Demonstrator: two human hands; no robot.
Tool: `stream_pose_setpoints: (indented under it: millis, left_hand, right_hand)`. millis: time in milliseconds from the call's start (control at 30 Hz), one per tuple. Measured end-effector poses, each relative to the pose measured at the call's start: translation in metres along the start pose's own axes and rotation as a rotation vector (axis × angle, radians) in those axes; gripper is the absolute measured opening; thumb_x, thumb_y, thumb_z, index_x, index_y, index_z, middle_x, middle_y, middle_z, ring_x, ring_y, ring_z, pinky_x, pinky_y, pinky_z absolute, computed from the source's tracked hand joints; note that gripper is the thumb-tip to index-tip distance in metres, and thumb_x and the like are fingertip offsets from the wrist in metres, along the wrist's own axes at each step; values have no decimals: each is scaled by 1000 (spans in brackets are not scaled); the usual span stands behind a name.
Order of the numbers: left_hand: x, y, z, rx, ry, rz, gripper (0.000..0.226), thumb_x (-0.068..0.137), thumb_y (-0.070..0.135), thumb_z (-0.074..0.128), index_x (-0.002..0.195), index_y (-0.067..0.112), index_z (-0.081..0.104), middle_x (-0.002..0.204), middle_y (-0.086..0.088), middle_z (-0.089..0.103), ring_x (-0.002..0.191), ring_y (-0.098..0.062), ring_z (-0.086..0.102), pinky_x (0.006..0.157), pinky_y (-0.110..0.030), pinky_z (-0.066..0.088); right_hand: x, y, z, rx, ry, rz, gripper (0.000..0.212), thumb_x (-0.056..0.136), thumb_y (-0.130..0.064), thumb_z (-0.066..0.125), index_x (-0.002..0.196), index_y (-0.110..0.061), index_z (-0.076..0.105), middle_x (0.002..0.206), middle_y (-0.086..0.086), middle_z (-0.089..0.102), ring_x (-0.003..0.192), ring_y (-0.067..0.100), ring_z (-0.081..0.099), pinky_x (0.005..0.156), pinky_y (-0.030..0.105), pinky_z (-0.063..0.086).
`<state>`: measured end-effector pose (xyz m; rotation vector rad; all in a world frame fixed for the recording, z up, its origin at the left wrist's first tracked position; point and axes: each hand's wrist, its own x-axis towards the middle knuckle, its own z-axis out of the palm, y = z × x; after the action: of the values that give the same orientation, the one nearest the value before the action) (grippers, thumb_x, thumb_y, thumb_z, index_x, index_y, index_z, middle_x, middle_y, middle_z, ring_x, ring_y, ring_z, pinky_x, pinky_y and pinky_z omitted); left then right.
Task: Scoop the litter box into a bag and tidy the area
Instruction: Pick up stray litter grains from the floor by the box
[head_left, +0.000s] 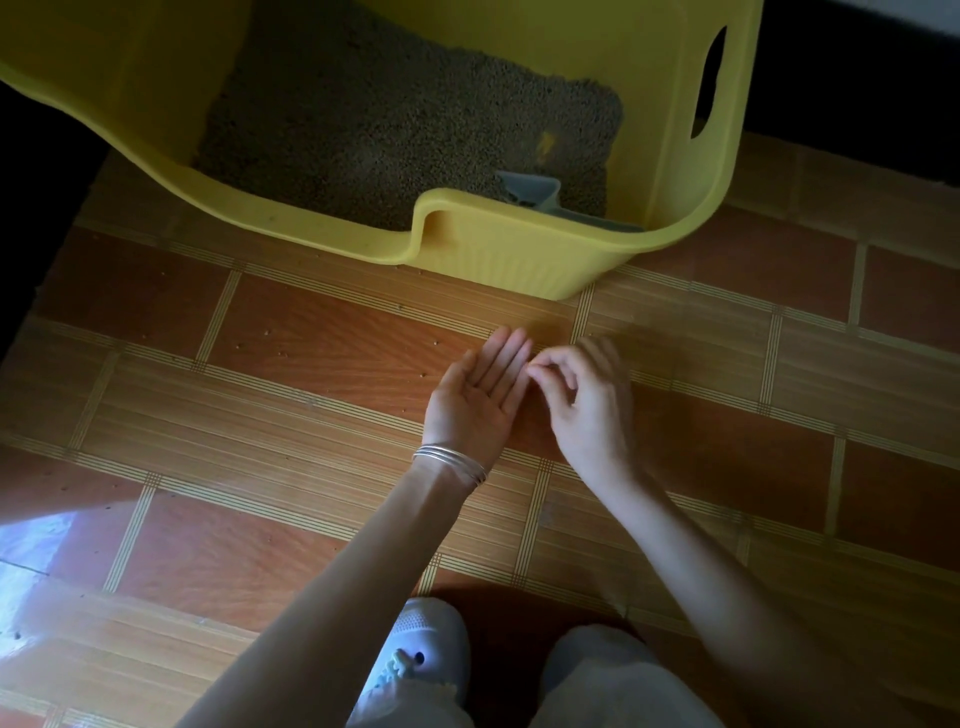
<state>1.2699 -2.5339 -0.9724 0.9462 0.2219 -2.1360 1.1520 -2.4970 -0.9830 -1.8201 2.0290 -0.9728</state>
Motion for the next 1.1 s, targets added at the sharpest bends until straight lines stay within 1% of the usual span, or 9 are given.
stream_pose_setpoints:
  millis: [67,167,267,367,600,733,833,967,1100]
  left_hand:
    - [0,-7,4,16,7,-29,43,100,21,29,104,1,66,107,-13,69,101,-21,64,92,-30,48]
    - [1,-6,9,-38,19,-9,47,99,20,29,93,0,72,102,-14,70,95,-22,67,89,-30,50]
    - [2,7,4,-89,33,65,40,100,18,29,105,0,64,105,-15,69,103,-24,64,97,-34,46]
    - [2,15,3,-107,51,99,37,99,17,29,108,0,62,105,-15,69,107,-24,61,98,-33,44]
    - [2,10,3,-45,42,99,38,100,18,29,108,0,61,107,-14,69,104,-23,64,96,-32,45]
    - [2,9,1,-16,21,96,37,100,19,30,110,1,61,108,-13,68,102,-22,65,95,-32,46]
    - [3,7,0,0,20,95,38,100,19,29,110,1,60,107,-13,69,100,-21,66,94,-32,46]
    - [4,4,1,18,17,75,38,100,19,27,110,1,60,106,-12,69,101,-21,65,95,-31,47]
    - [6,-5,6,48,20,9,39,100,20,27,108,2,61,104,-12,69,100,-20,65,91,-29,48]
  right_hand:
    - [3,-9,-2,40,-9,-38,19,86,-29,61,75,-13,67,66,-12,38,67,16,42,62,36,39]
    - [2,-7,-13,144,56,56,19,86,-30,60,85,-16,73,67,-4,51,67,19,49,62,39,44]
    - [-6,10,-21,126,82,131,18,84,-32,62,89,-19,74,70,-3,54,69,18,50,63,37,45]
    - [-10,27,-17,74,12,198,21,79,-39,63,86,-23,74,69,-5,52,72,19,50,66,41,45]
    - [-5,26,-6,-33,4,142,22,71,-44,67,79,-25,74,66,-7,55,73,20,53,62,43,44]
    - [-5,25,-3,-57,18,160,18,73,-43,66,75,-27,73,64,-9,56,72,20,51,61,42,43]
    - [-3,23,-2,-135,-20,123,16,76,-42,65,73,-27,70,62,-13,51,71,18,48,63,35,37]
    - [-2,19,-2,-247,-53,77,15,82,-35,62,75,-21,64,66,-12,45,73,21,49,66,34,33]
    - [5,5,-7,9,-33,51,21,86,-32,59,74,-15,63,66,-10,42,69,18,44,67,37,39]
